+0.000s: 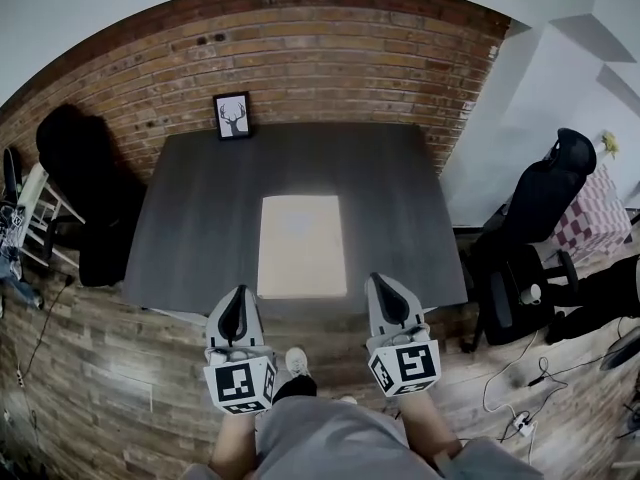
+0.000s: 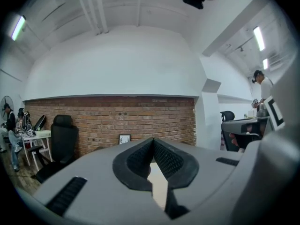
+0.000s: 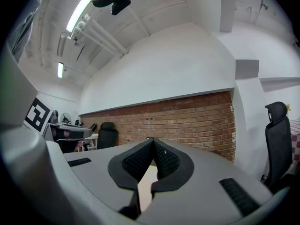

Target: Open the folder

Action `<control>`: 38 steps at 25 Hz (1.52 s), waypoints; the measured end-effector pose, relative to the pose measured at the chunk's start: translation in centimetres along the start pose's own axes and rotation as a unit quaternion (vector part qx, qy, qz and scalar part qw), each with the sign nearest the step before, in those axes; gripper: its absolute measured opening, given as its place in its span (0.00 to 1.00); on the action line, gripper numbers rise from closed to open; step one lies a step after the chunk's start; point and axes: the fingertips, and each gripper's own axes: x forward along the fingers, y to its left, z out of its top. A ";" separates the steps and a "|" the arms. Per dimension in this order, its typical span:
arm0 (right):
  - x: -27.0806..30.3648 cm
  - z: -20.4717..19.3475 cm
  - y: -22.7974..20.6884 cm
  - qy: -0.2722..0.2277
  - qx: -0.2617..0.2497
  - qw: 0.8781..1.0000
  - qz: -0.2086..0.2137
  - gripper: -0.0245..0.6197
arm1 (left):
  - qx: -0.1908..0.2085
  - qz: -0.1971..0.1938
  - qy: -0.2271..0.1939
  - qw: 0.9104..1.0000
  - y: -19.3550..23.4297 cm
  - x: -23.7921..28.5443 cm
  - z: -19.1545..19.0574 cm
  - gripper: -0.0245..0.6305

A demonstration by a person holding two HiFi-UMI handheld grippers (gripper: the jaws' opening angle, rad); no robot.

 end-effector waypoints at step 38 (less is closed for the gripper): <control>18.9 -2.9 -5.8 0.062 0.020 0.997 0.050 0.09 | -0.007 -0.039 -0.010 0.999 0.6 18.0 -0.6 0.20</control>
